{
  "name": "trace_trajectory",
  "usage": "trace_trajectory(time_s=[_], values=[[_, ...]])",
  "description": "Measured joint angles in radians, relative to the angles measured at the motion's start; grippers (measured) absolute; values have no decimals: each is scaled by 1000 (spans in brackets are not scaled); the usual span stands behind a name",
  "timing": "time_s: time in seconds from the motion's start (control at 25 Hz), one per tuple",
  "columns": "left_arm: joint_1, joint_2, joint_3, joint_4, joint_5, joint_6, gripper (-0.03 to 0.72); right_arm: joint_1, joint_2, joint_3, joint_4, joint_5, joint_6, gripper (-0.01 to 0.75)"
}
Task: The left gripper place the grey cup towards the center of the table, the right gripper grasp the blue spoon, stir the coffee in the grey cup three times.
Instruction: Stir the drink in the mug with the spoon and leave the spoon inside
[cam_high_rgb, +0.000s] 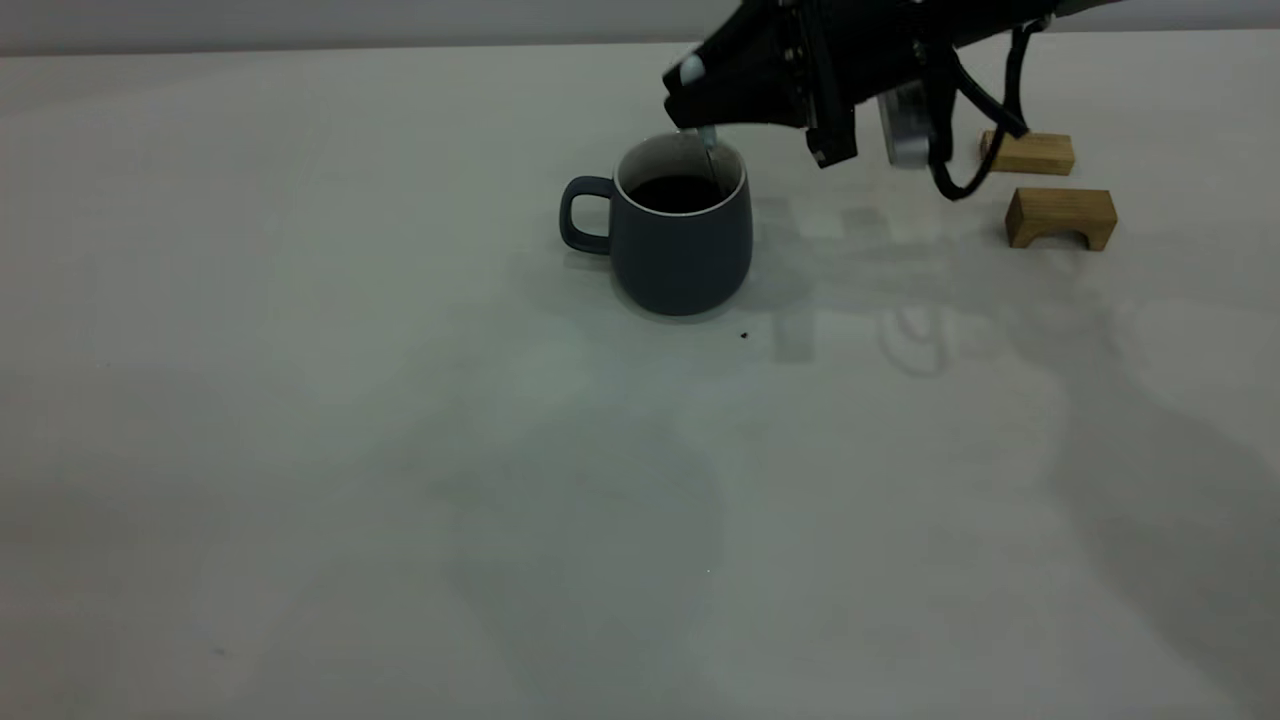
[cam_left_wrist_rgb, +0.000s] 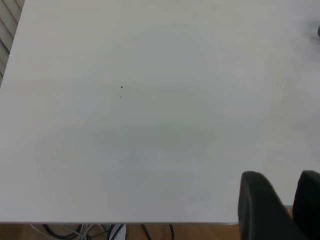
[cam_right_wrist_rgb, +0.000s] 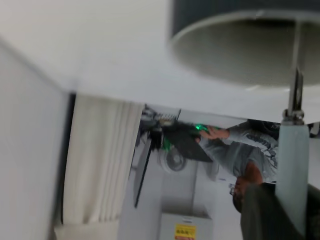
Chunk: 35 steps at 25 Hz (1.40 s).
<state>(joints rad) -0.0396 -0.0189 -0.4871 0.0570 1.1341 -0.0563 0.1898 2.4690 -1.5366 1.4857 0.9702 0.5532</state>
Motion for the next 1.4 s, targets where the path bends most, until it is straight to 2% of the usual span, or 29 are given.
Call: trace_trajectory(time_s=[0.2, 0.4, 0.6, 1.24, 1.4], values=[[0, 0, 0, 0, 0, 0, 239, 29, 0, 0, -10, -1, 62, 123], [0, 0, 0, 0, 0, 0, 239, 70, 0, 0, 103, -26, -101, 123], [0, 0, 0, 0, 0, 0, 239, 69, 0, 0, 170, -57, -225, 123], [0, 0, 0, 0, 0, 0, 239, 24, 1, 0, 37, -63, -230, 123], [0, 0, 0, 0, 0, 0, 239, 22, 1, 0, 9, -56, -229, 170]])
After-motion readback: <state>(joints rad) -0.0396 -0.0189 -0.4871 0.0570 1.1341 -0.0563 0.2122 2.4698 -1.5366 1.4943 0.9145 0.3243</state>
